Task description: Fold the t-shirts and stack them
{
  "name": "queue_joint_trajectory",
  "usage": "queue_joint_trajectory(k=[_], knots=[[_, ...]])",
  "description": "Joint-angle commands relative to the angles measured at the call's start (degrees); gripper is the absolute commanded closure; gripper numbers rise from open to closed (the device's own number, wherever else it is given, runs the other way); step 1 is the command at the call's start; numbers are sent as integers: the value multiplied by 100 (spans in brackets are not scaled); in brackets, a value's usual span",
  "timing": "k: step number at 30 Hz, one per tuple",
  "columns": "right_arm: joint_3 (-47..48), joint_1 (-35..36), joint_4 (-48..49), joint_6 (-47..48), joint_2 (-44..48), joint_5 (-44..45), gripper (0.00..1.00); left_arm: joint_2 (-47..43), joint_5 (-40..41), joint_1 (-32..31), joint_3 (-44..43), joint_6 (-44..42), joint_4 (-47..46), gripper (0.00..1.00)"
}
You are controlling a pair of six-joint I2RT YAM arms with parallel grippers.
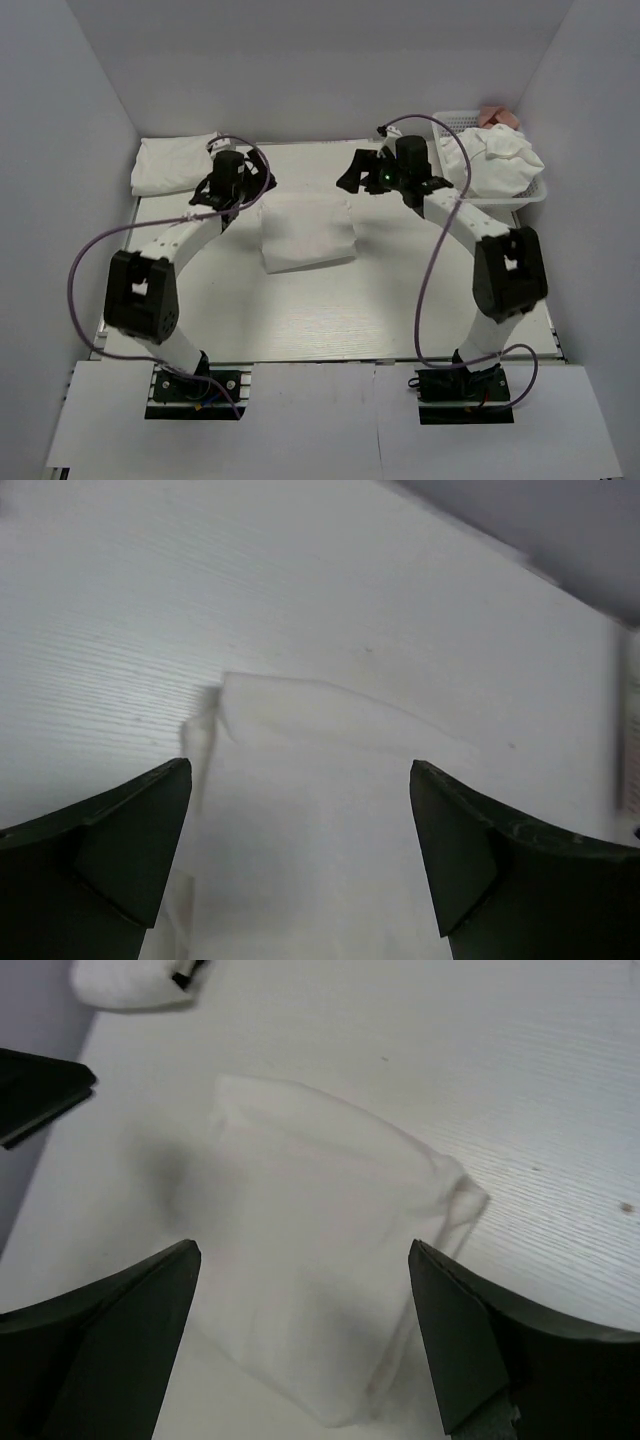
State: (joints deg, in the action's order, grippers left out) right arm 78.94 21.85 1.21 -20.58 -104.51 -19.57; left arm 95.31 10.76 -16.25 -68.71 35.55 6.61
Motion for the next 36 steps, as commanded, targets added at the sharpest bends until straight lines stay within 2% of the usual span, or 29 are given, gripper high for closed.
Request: queue_joint_trajectory(k=[1,3,5,6,9,11,12,15,20,24,28,29,32,36], knots=[[-948,302,888,-349,589,-511,10,-679,-1583,-141,796,21,-466,0],[-1526,452,1396,-622,756,-871,10,-742,-2285,-220,1330,206,-853,0],[-1767,601,1644,-780,687,-969,10,-646,-2491,-300,1735,294,-1169,0],[-2090,619,2072,-972,660,-1022,10,-575,-2561,-369,1834,295,-1171,0],[-2548,637,2836,-1315,293,-1171,10,-303,-2562,-432,2255,355,-1285,0],[-2620,610,2998,-1413,-86,-1241,10,-249,-2562,-432,2649,409,-1547,0],[-2664,602,3182,-1623,-496,-1251,10,-162,-2562,-432,2739,461,-1549,0],[-2769,566,3463,-1993,-885,-928,10,-109,-2395,-379,3029,462,-1427,0],[-3542,487,3869,-2319,-599,-496,10,-161,-2105,-309,3276,462,-1295,0],[-3719,470,3281,-2030,-106,-196,10,-486,-1991,-309,3338,462,-1067,0],[-3526,566,2737,-924,596,-328,10,-1066,-1920,-423,2882,-144,-794,0],[-3378,575,2526,-417,798,-119,10,-1276,-1920,-423,2793,-397,-645,0],[-3139,566,1876,78,1238,102,10,-1445,-1657,-423,2293,-802,40,0],[-3410,584,1882,247,1925,33,10,-1472,-1753,-370,1818,-1242,472,0]])
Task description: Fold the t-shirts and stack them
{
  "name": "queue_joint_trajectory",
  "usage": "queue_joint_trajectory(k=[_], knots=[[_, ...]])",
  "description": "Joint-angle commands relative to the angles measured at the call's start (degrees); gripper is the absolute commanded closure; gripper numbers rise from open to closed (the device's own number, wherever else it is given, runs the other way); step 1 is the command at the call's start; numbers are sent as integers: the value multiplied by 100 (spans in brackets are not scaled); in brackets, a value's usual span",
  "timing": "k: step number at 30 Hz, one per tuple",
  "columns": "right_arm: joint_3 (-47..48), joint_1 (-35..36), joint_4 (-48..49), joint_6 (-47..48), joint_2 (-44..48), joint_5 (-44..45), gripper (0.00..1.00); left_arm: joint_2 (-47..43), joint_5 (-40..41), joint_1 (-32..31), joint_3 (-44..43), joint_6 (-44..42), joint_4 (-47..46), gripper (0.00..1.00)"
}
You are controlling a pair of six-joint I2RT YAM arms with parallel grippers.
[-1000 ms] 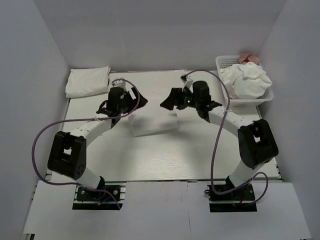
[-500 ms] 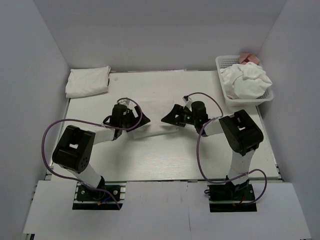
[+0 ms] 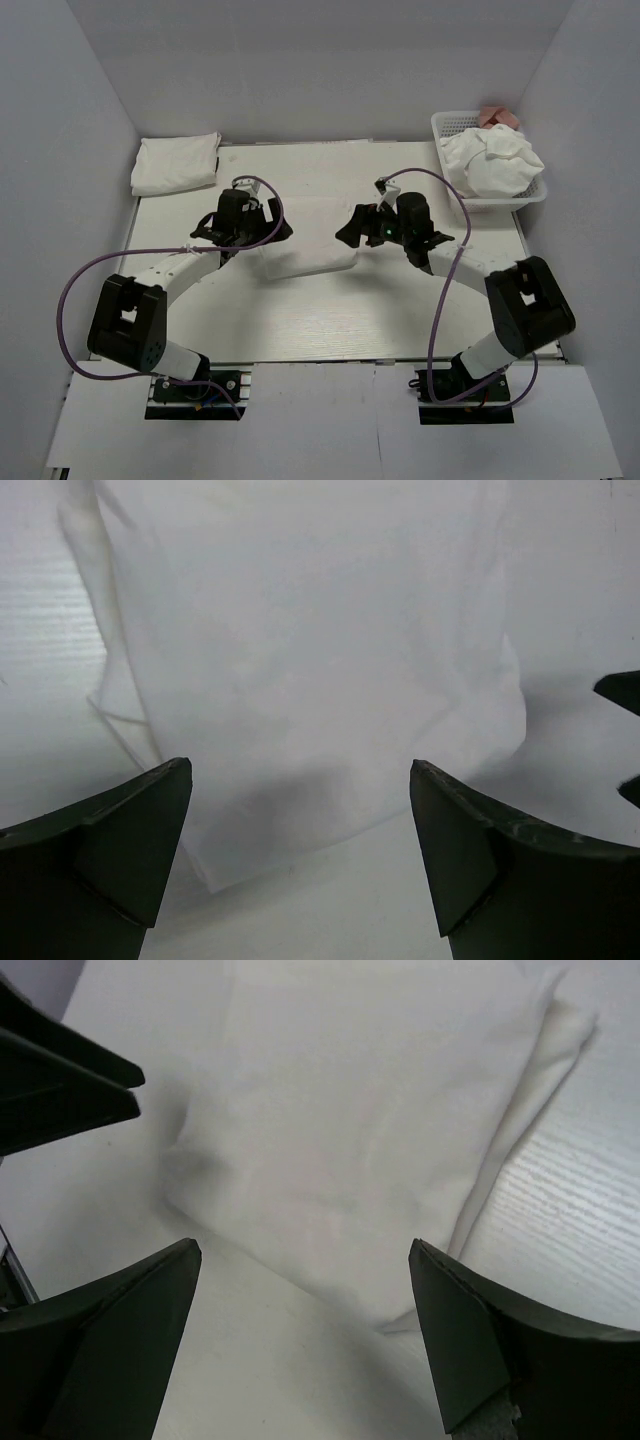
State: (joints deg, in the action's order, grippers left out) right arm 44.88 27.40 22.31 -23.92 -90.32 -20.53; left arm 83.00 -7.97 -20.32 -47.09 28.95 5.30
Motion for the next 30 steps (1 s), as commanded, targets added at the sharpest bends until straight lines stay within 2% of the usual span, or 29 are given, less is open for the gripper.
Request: queue_joint_trajectory(k=[1,4,9,13,17,18,19,21,22,25,26,27,28,30], knots=[[-32,37,-244,590,611,120,10,-171,259,97,-510,-583,699,0],[-234,29,-472,599,1034,330,10,250,934,150,-765,-523,1007,0],[-594,29,-525,678,1569,1068,10,1005,937,151,-1065,-636,877,0],[-735,11,-526,643,1781,1183,10,1664,805,151,-1407,-636,823,0],[-894,-6,-464,591,2001,1262,10,2237,314,151,-1593,-636,823,2],[-928,2,-464,582,2019,1297,10,2316,104,151,-1593,-636,745,7],[-946,2,-490,573,2062,1463,10,2395,-2,151,-1593,-636,692,21],[-955,2,-569,617,2124,1657,10,2632,-3,151,-1724,-689,692,33],[-981,2,-587,660,2185,1797,10,2703,66,151,-1725,-689,761,45],[-1034,-6,-613,661,2264,2009,10,2984,-90,151,-1838,-689,762,67],[-1069,-6,-587,687,2300,2027,10,3037,-152,151,-1891,-689,692,84],[-1087,-6,-570,687,2317,2027,10,3038,-153,151,-1892,-689,692,94],[-1104,-15,-543,678,2361,2027,10,3099,-153,151,-1987,-689,692,100],[-1201,-6,-490,678,2449,2273,10,3152,-13,151,-2268,-750,779,100]])
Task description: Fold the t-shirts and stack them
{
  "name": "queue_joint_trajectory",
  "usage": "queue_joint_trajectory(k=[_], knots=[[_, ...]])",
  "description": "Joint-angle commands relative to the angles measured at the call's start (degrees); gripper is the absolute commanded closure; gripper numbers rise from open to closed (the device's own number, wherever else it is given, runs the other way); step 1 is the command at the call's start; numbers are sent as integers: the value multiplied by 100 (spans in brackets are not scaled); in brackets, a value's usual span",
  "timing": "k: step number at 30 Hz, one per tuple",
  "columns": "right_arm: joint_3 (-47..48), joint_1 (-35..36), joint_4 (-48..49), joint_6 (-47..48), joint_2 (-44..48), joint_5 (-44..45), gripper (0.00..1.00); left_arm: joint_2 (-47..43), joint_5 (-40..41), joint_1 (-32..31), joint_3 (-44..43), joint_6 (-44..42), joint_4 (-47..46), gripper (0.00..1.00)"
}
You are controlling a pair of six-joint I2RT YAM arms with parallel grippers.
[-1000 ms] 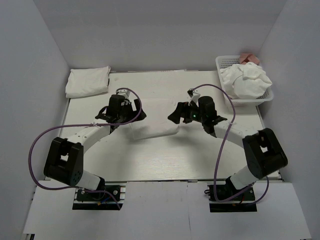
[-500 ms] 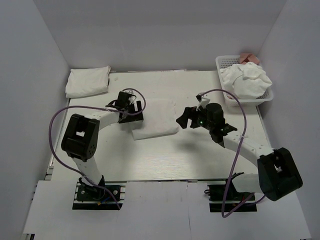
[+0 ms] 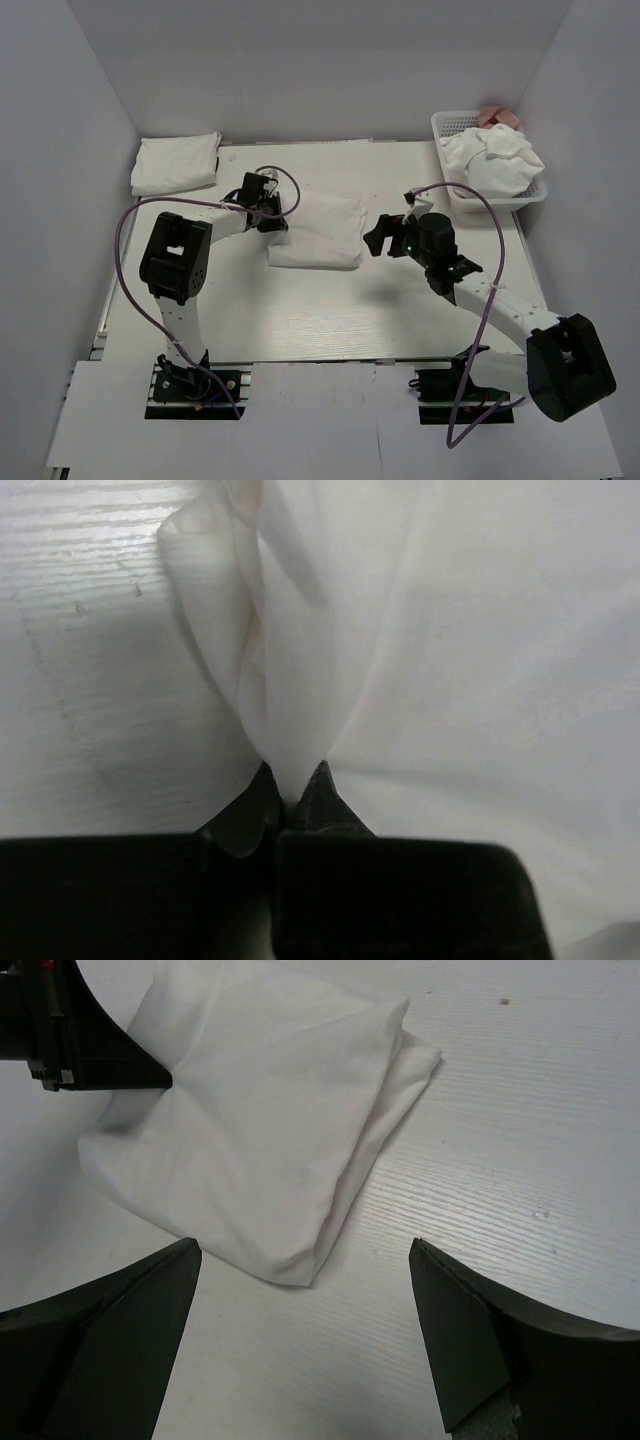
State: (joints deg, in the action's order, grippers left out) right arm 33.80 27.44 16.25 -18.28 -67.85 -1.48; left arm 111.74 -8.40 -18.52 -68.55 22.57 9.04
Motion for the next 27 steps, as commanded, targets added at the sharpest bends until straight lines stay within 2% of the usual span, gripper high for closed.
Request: queue_joint_trajectory(k=[1,8,12,13,15,25,27], knots=[[-110,-28,124,132,229,463,10,278,136,-28,-384,-112,580,100],[-260,-20,221,193,405,877,10,-30,1410,-28,-1607,-998,1240,100],[-295,-20,256,220,396,1035,10,-144,2332,24,-2100,-2235,1398,100],[-295,-28,256,203,405,1044,10,-144,2770,24,-2257,-2431,1399,100],[-286,-46,273,237,396,1070,10,-144,3072,164,-2407,-2834,1451,100],[-321,-28,484,360,361,1509,10,470,3178,999,-4033,-4337,1487,100],[-269,-28,406,334,247,1615,10,839,3284,1140,-4621,-4480,1635,100]])
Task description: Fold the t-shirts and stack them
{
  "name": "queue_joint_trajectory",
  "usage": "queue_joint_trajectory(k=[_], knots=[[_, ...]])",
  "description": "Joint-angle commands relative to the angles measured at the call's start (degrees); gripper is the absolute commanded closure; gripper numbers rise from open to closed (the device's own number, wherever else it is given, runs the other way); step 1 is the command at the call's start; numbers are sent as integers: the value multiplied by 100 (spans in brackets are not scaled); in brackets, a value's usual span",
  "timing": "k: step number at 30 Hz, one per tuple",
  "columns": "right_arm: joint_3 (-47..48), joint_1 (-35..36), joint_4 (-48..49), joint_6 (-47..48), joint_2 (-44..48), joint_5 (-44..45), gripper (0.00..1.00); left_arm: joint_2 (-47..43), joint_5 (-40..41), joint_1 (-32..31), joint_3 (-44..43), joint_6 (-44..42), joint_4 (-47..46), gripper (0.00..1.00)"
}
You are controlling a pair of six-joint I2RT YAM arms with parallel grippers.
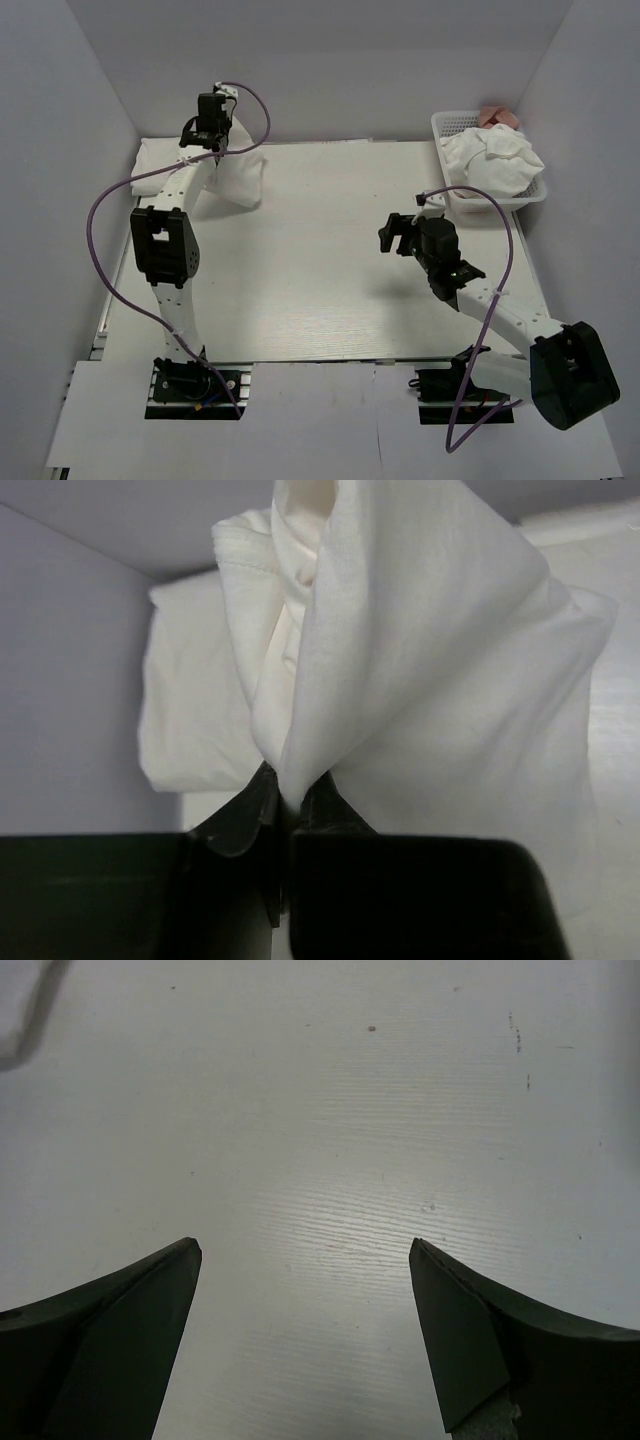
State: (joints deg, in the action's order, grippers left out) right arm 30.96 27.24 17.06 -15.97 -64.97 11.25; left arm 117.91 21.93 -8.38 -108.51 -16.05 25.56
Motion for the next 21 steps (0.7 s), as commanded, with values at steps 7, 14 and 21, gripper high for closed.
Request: queue_joint_trajectory(k=[7,14,21], knots=[[332,-17,131,287,-437,607,10,795,461,565,-1498,-776,-410,100],[384,-26,87,305,-569,836,10,602,285,680,-1682,-786,-771,100],[358,0,96,243,-456,730,10,14,22,680,-1744,-540,-552,100]])
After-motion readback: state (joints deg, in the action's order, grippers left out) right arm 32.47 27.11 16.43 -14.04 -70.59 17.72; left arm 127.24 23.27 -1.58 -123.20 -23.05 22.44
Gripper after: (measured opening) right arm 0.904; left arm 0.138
